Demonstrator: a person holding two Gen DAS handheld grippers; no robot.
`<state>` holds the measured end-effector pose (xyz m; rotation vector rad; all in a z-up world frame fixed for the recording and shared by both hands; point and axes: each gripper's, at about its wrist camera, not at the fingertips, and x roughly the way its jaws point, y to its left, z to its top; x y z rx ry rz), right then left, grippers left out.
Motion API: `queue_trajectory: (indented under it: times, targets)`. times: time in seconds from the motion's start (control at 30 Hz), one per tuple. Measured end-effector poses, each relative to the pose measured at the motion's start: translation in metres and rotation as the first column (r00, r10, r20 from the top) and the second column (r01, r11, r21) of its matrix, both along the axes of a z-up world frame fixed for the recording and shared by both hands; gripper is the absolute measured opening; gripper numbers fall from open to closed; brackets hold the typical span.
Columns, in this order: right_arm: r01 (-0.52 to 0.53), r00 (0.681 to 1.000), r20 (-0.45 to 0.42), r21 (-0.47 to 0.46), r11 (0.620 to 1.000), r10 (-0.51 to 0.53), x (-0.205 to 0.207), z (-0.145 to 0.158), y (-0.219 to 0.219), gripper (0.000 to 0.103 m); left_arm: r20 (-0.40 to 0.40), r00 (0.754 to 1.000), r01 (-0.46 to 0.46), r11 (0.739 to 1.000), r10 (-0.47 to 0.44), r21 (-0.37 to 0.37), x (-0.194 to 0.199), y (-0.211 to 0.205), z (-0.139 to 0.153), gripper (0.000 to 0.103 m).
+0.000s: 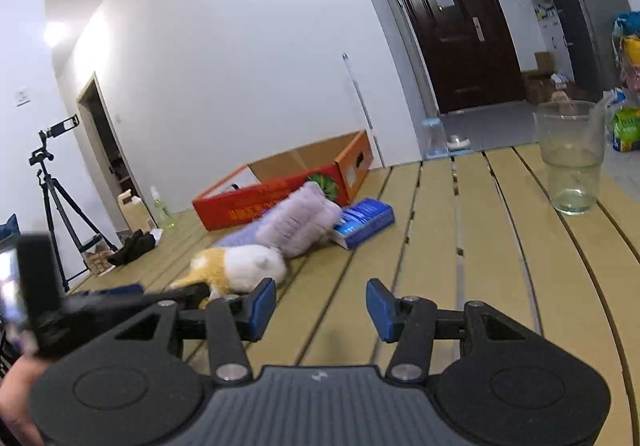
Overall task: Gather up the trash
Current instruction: 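Reach to the table and close both grippers on the yellow-white plush toy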
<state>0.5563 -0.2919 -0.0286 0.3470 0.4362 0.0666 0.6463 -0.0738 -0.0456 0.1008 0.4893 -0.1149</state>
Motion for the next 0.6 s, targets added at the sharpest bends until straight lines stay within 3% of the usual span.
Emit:
queue_trajectory:
  times: [0.07,0.2,0.23,0.3,0.37,0.4,0.43,0.47,0.5,0.6]
  targets:
    - [0.002,1.000,0.001,-0.022,1.000,-0.002,0.000,0.001,0.000,0.050,-0.050,0.999,0.017,0.999,-0.018,-0.035,0.009,0.002,-0.005,0.049]
    - [-0.008,1.000,-0.003,-0.023,1.000,0.008,-0.003,-0.003,0.001,0.050,-0.055,0.996,0.062,0.996,-0.065,-0.057,-0.012,0.009,-0.005,0.042]
    - [-0.017,1.000,-0.005,-0.027,1.000,0.016,-0.003,-0.003,0.002,0.050,-0.063,0.993,0.098,0.992,-0.103,-0.078,-0.023,0.012,-0.003,0.041]
    - [-0.044,0.999,-0.001,-0.044,0.998,0.044,-0.003,-0.002,0.005,0.050,-0.082,0.960,0.250,0.952,-0.267,-0.180,-0.054,0.019,0.001,0.041]
    - [-0.076,0.997,0.000,-0.064,0.995,0.077,-0.004,-0.002,0.010,0.050,-0.092,0.900,0.402,0.891,-0.427,-0.212,-0.078,0.021,-0.001,0.044]
    - [-0.089,0.996,-0.003,-0.072,0.993,0.089,-0.006,-0.002,0.012,0.051,-0.080,0.890,0.430,0.885,-0.449,-0.179,-0.088,0.020,-0.003,0.050]
    - [-0.106,0.994,-0.017,-0.081,0.991,0.105,-0.004,-0.004,0.015,0.052,-0.051,0.897,0.429,0.893,-0.439,-0.136,-0.096,0.019,-0.004,0.056]
    - [-0.124,0.992,-0.032,-0.085,0.989,0.122,-0.003,-0.007,0.018,0.052,-0.015,0.917,0.396,0.914,-0.399,-0.081,-0.101,0.020,-0.008,0.073]
    - [-0.142,0.989,-0.044,-0.082,0.986,0.139,-0.002,-0.009,0.022,0.052,-0.002,0.933,0.359,0.932,-0.360,-0.053,-0.102,0.023,-0.010,0.083]
    - [-0.248,0.967,-0.078,-0.101,0.963,0.241,0.000,-0.017,0.035,0.058,-0.023,0.958,0.282,0.952,-0.287,-0.116,-0.104,0.041,-0.014,0.088]
